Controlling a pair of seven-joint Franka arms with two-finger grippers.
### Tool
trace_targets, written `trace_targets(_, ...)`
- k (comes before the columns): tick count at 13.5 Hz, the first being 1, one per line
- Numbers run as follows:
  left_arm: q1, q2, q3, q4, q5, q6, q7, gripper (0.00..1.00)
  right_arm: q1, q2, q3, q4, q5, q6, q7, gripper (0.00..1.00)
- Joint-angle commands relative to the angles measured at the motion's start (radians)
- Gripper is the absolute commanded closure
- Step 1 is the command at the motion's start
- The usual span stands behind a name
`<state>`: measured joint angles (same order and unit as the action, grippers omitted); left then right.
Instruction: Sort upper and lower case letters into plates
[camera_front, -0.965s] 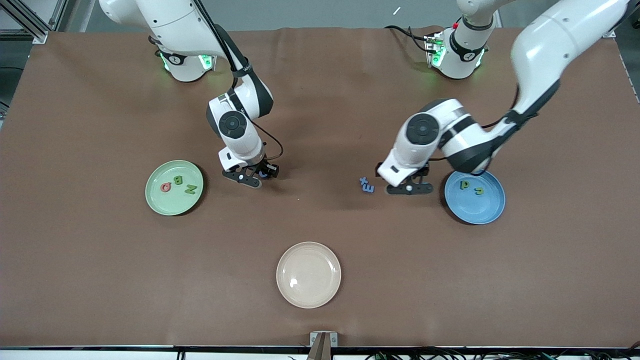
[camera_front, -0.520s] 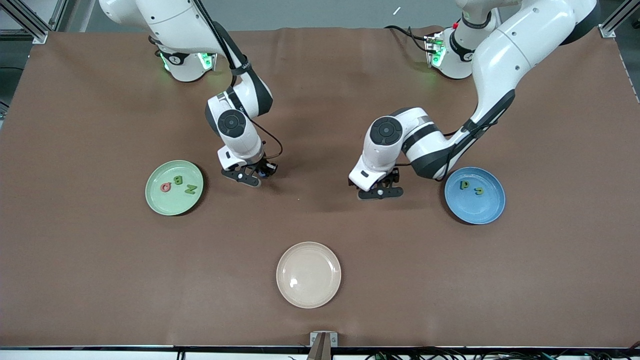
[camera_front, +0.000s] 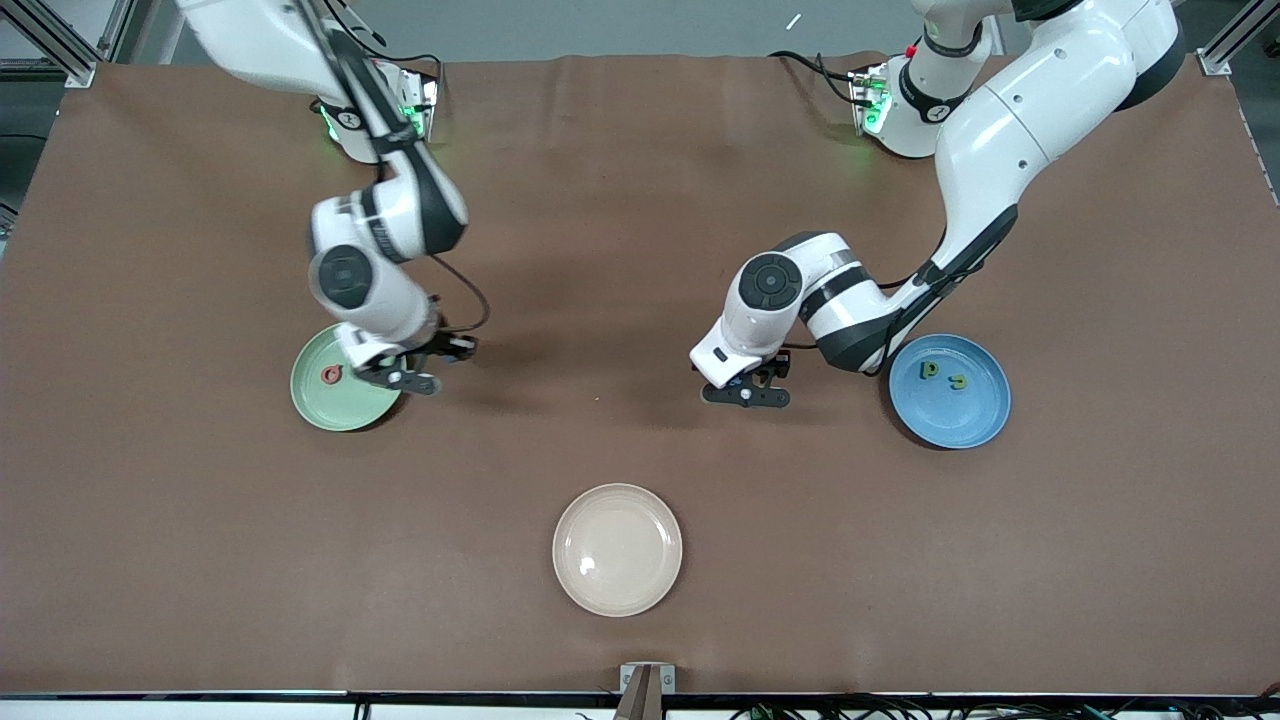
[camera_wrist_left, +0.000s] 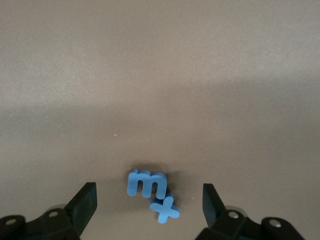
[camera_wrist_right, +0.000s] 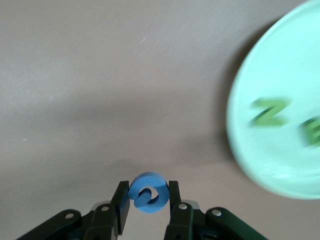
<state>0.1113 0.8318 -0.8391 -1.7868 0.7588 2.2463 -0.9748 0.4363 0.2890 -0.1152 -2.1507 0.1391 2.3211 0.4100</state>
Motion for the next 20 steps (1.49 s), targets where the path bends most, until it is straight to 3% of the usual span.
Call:
trace_targets(1,-0.009,0.02,0.02,0.017,0.002,0.016,0.022,0.12,-0.126,-0.039,0.017,0.0,-0.001,-0.054,-0.211,1.0)
trace_targets(6,-0.025,0.03,0.046,0.02,0.002,0.036,0.016,0.27,-0.28,0.015,0.017,0.022,-0.004,-0.028,-0.45,1.0)
trace_targets(12,-0.059,0.03,0.084,0.02,-0.003,0.068,0.004,0.37,-0.317,0.099,0.017,0.064,-0.007,0.007,-0.491,0.99)
trace_targets(20,-0.059,0.03,0.087,0.017,-0.004,0.068,0.002,0.64,-0.33,0.163,0.019,0.086,-0.007,0.049,-0.496,0.97)
